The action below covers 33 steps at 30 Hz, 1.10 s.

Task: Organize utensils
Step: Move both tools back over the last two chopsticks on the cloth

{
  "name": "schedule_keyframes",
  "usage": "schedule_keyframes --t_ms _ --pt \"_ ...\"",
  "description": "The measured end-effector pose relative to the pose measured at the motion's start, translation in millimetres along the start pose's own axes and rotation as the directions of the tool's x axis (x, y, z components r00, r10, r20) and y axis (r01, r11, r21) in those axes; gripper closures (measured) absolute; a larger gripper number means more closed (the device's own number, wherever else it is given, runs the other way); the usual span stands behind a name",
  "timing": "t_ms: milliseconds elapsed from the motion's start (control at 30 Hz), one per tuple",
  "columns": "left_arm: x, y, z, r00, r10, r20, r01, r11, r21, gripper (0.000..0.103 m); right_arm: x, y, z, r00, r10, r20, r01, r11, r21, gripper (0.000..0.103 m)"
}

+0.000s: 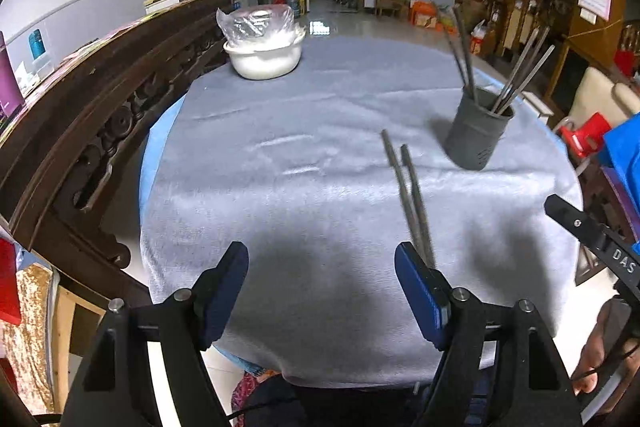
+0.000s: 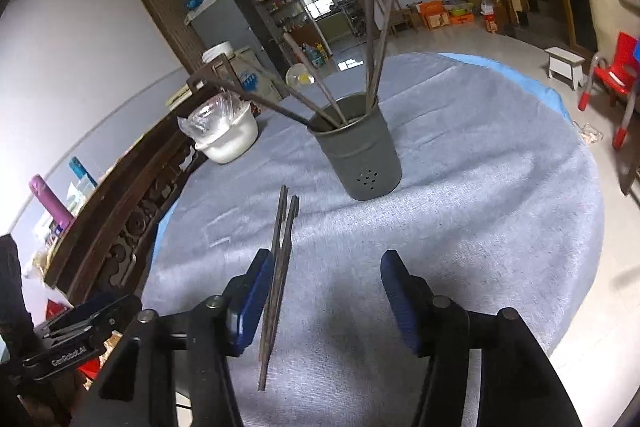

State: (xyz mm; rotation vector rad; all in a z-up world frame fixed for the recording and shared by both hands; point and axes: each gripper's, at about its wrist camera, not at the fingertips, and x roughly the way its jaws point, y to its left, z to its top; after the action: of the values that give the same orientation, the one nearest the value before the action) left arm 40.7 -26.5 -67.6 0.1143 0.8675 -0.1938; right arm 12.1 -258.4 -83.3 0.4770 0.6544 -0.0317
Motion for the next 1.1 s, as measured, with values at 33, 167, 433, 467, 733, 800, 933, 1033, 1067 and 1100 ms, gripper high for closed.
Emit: schedule_keyframes --t_ms 33,167,433,467,733,800,933,1033,1067,1100 --pt "2.2 -1.1 0.3 1.0 0.008 -0.001 -0.008 1.0 0.006 0.027 1.4 1.0 -1.1 1.0 -0.003 0.011 0.003 1.0 -0.006 0.043" --pt "9.3 -4.6 1.4 1.0 0.031 -0.002 -0.031 0.999 0.022 0.027 9.7 4.0 -2.5 1.0 -0.006 -0.002 0.006 0.999 -0.038 0.044" --pt "27.3 -5.3 2.5 0.999 0.049 -0.02 -0.048 0.999 0.02 0.027 24.4 8.1 -10.8 1.0 -0.006 -0.026 0.004 0.996 -0.084 0.045" --pt "30.2 -5.0 2.0 0.998 0.052 -0.026 -0.051 0.999 0.019 0.027 26.6 7.5 -12.4 0.999 -0.005 -0.031 0.002 0.997 -0.08 0.045" --pt "50.9 0.8 0.6 0.995 0.077 -0.067 -0.077 0.997 0.004 0.027 44.4 11.0 -16.6 0.997 0.016 -0.08 -0.024 0.996 -0.091 0.058" --pt "53.3 2.7 1.1 0.994 0.078 -0.07 -0.079 0.997 -0.004 0.027 47.8 14.8 -17.0 0.996 0.02 -0.089 -0.029 0.994 -0.101 0.059" --pt "58.0 2.7 2.0 0.993 0.082 -0.08 -0.083 0.997 -0.005 0.027 53.9 19.8 -15.4 0.994 0.034 -0.1 -0.044 0.994 -0.103 0.059" --pt "61.9 1.4 1.8 0.992 0.088 -0.086 -0.088 0.996 0.005 0.027 58.1 24.4 -14.2 0.993 0.041 -0.113 -0.053 0.993 -0.109 0.059" --pt "62.8 1.2 1.7 0.992 0.09 -0.086 -0.089 0.996 0.007 0.027 58.6 25.7 -13.8 0.993 0.041 -0.113 -0.054 0.992 -0.112 0.059" --pt "63.7 1.2 1.5 0.992 0.091 -0.087 -0.09 0.996 0.008 0.027 59.2 27.0 -13.4 0.993 0.041 -0.114 -0.054 0.992 -0.116 0.059"
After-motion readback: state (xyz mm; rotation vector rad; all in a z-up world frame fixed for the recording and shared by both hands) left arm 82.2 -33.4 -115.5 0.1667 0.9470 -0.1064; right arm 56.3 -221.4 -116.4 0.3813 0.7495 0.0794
